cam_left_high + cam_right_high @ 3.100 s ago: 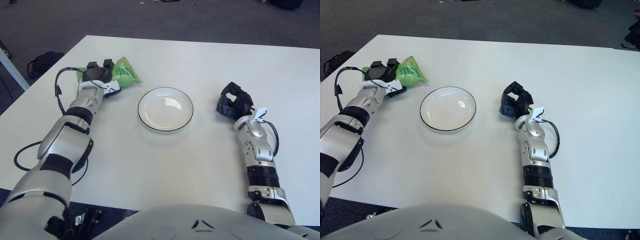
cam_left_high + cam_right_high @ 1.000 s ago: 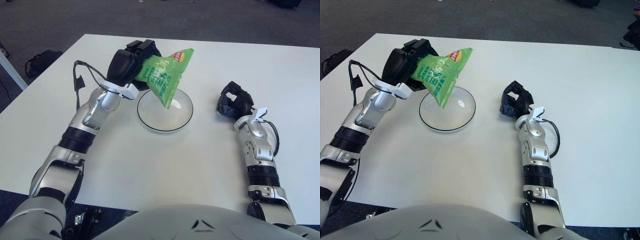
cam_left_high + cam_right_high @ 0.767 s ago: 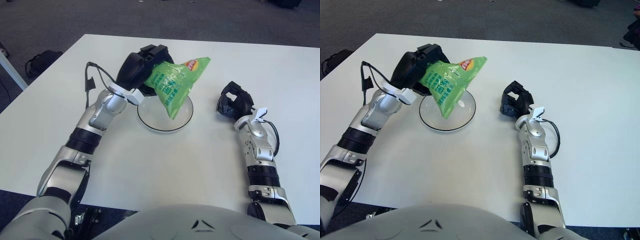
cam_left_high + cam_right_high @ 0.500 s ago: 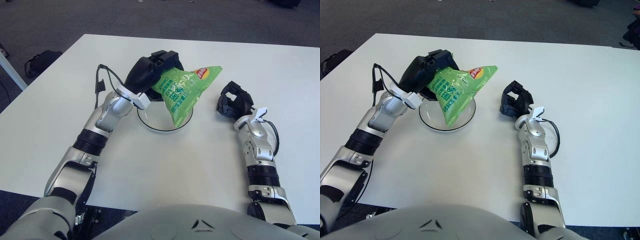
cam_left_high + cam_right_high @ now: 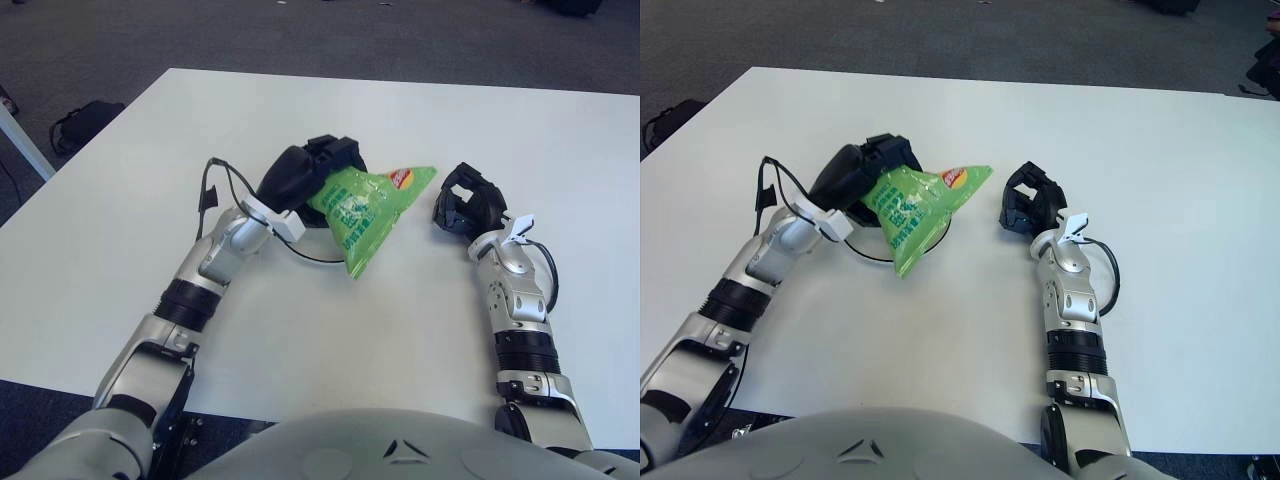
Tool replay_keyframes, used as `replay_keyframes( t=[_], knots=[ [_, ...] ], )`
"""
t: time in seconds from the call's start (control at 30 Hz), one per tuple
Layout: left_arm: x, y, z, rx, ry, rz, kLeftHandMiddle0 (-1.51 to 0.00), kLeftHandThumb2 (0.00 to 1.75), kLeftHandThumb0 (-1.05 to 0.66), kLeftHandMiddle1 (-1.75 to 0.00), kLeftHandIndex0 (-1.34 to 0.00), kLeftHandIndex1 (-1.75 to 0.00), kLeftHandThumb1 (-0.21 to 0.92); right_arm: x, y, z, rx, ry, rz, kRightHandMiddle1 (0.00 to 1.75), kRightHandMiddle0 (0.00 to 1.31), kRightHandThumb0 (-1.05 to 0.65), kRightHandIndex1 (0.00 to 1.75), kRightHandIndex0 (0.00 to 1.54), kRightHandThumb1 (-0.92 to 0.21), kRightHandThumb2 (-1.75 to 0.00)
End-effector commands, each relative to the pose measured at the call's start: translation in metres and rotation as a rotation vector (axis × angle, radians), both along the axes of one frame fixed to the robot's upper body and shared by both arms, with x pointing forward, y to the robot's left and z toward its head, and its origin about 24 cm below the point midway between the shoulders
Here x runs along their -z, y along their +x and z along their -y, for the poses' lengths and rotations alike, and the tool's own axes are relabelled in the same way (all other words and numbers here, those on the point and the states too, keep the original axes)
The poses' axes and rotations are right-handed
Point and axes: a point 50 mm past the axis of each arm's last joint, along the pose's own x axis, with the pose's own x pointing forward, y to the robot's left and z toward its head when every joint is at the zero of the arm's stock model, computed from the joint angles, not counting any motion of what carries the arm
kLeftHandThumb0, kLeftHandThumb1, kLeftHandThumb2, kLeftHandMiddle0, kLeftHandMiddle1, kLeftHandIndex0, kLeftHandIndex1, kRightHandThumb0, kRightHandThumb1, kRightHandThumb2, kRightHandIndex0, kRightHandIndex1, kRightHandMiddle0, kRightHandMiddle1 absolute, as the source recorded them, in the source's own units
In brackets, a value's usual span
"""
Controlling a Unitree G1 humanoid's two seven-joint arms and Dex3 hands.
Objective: Put the snack into the plate.
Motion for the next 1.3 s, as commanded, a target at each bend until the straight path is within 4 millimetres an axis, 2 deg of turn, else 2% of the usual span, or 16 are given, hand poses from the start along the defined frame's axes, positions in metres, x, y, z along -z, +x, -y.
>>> replay_keyframes(
  t=[0.0, 0.2, 0.97, 1.07, 1.13, 1.27],
  knots=[
    [0.012, -0.001, 0.001, -0.019, 0.037, -0.041, -0.83, 1.63, 0.0, -1.72, -0.58, -1.75, 0.04, 0.031, -0.015, 0.001, 0.011, 0.021, -0.13, 1.75, 0.61, -0.48, 1.75, 0.97, -0.32, -1.31],
    [0.027, -0.003, -0.002, -0.018, 0.086, -0.091, -0.83, 1.63, 0.0, -1.71, -0.59, -1.75, 0.04, 0.031, -0.015, 0.001, 0.01, 0.028, -0.132, 1.75, 0.61, -0.48, 1.75, 0.96, -0.32, -1.31],
    [0.032, -0.008, -0.004, -0.013, 0.172, 0.104, -0.82, 1.64, 0.0, -1.74, -0.59, -1.75, 0.04, 0.031, -0.015, 0.001, 0.008, 0.032, -0.145, 1.75, 0.61, -0.48, 1.75, 0.99, -0.31, -1.32],
    [0.031, -0.007, -0.004, 0.008, 0.2, 0.119, -0.83, 1.67, -0.01, -1.74, -0.61, -1.75, 0.01, 0.031, -0.015, 0.001, 0.008, 0.032, -0.146, 1.75, 0.61, -0.48, 1.75, 0.99, -0.32, -1.32],
    [0.029, -0.006, -0.004, 0.024, 0.245, 0.136, -0.89, 1.71, -0.01, -1.74, -0.71, -1.66, -0.06, 0.031, -0.015, 0.001, 0.008, 0.033, -0.146, 1.75, 0.61, -0.48, 1.75, 0.98, -0.32, -1.31],
    [0.027, -0.006, -0.004, 0.029, 0.317, 0.156, -0.66, 1.52, -0.01, -1.75, -0.61, -1.72, 0.13, 0.031, -0.014, 0.0, 0.009, 0.034, -0.147, 1.75, 0.61, -0.48, 1.75, 0.98, -0.31, -1.32]
  ],
)
